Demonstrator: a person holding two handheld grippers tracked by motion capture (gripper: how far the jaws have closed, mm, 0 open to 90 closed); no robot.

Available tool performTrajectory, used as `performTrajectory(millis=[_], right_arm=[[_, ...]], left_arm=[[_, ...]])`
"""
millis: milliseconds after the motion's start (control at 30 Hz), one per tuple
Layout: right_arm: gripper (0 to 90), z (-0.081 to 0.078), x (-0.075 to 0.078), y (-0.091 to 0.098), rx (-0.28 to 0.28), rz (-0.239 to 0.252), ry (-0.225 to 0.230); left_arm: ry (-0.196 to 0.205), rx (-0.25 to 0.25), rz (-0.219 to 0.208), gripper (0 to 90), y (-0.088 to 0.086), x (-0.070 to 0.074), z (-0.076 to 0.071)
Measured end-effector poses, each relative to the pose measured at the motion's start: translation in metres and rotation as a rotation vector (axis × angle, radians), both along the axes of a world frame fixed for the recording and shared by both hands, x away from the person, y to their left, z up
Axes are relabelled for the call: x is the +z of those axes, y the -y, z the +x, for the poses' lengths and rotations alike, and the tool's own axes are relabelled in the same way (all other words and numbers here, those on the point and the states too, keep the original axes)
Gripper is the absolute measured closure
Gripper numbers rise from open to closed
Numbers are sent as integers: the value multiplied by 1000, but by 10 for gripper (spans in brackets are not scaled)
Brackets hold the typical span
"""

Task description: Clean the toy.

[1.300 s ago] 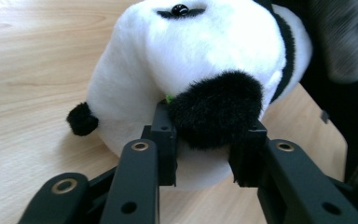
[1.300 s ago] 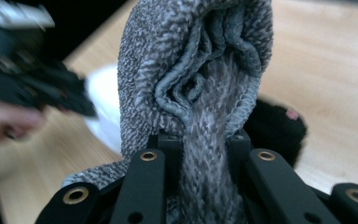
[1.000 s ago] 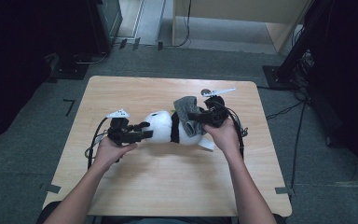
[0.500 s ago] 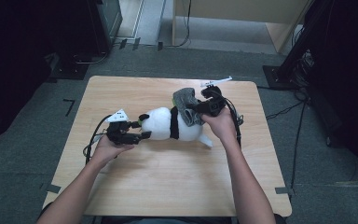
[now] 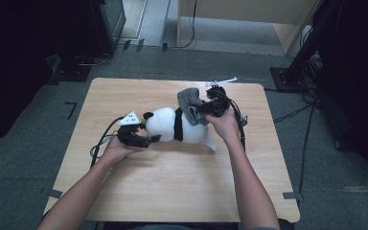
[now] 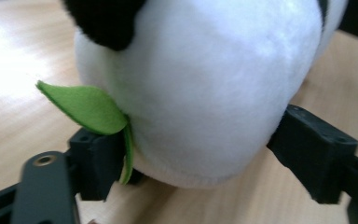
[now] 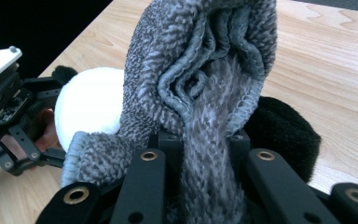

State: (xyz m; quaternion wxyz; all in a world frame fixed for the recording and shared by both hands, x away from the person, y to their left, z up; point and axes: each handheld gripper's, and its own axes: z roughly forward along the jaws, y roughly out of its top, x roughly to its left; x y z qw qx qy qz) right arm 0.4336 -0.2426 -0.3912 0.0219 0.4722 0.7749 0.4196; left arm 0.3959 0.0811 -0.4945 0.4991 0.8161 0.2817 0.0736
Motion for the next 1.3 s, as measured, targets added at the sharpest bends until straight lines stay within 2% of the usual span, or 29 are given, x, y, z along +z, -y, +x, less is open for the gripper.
performTrajectory(millis=[67,133,200,233,333,433,500,533,600,633,700,800,900,1033,1167,1233,1300], right_arm=[[765,0,0,-1,-8,-3,2],[764,0,0,-1,-18,-1,8],[763,-1,2,0,-26,7,20],[763,-1,3,0,-25,10,28],[763,-5,12,2,-34,26,54],[764,-13,29,5,-30,82,78],[764,-20,43,3,-16,113,109],[764,-23,49,-1,-2,127,116],[763,-32,56,-14,36,128,126],[763,-35,55,-23,54,124,125],[762,-41,48,-41,91,118,112],[760,-44,26,-67,131,105,73],[760,-45,8,-85,151,128,43],[760,-48,1,-105,167,134,39],[760,-44,-13,-115,150,67,27],[760,-42,-20,-111,147,96,17],[760,-42,-20,-109,144,90,23]], left_arm=[[-3,15,-3,333,0,2,0],[-31,29,-19,450,-2,3,0],[-33,39,-14,514,-2,5,-2],[-47,44,-18,550,-2,6,-2],[-66,54,-54,645,-3,11,-4],[-91,44,-99,674,-4,21,-6],[-98,55,-108,676,-4,26,-10],[-117,66,-109,676,-3,28,-11],[-138,89,-84,672,2,28,-15],[-134,95,-84,669,2,26,-16],[-138,93,-82,657,3,24,-18],[-120,94,-63,628,4,19,-20],[-133,105,-59,607,3,15,-19],[-126,103,-71,591,1,11,-19],[-111,104,-53,586,2,8,-20],[-99,100,-46,585,2,8,-20],[-94,103,-47,584,3,7,-20]])
